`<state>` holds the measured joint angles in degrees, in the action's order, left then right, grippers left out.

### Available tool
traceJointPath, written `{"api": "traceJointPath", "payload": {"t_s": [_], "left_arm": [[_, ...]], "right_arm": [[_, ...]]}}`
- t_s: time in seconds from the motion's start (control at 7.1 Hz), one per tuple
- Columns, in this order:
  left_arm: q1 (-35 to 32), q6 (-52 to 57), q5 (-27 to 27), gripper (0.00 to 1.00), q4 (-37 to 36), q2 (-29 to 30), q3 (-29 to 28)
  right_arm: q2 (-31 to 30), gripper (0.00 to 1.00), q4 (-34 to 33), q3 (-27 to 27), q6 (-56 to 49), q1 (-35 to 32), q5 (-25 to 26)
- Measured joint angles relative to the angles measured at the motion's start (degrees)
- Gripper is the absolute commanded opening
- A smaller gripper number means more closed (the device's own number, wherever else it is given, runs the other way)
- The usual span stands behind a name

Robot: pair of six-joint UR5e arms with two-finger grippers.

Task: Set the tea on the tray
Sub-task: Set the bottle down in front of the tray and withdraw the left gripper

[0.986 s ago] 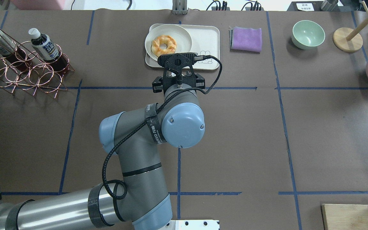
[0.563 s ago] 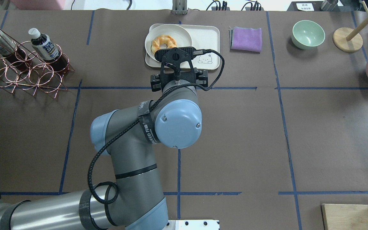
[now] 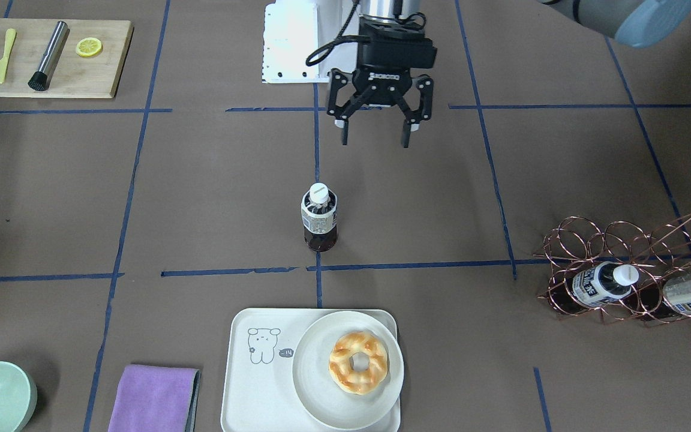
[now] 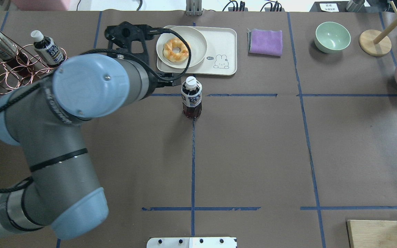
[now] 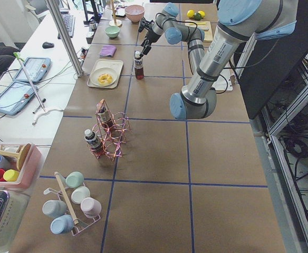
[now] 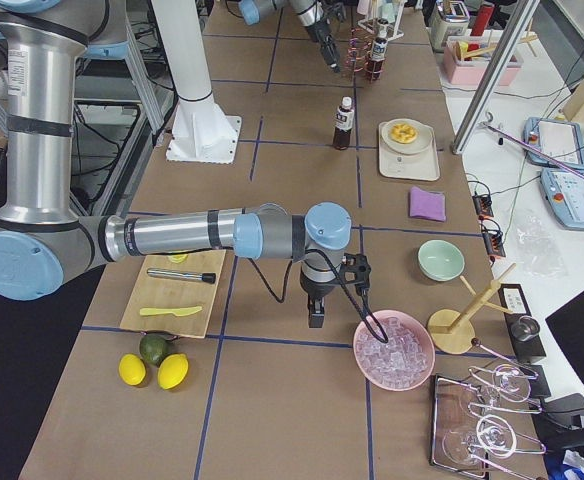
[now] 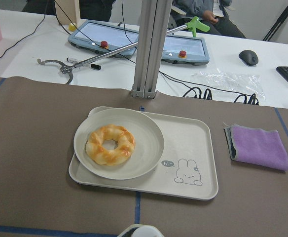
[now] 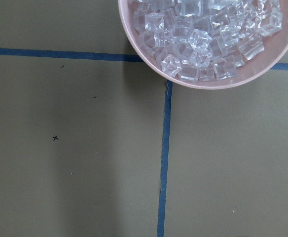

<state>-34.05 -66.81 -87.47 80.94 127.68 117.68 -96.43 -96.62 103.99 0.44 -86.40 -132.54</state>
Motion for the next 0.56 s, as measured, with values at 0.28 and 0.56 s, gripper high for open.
{"api": "traceJointPath", "payload": {"t_s": [0.28, 0.56], "left_arm": [[-10.5, 10.9, -17.5, 1.00, -1.0, -9.6, 1.9], [-21.0, 23.8, -29.9, 1.00, -1.6, -20.3, 1.9]], "right_arm": [[0.1, 1.00, 0.0, 0.1, 0.0, 0.0, 0.0], [0.2, 1.00, 0.1, 0.2, -0.1, 0.0, 0.0]]}}
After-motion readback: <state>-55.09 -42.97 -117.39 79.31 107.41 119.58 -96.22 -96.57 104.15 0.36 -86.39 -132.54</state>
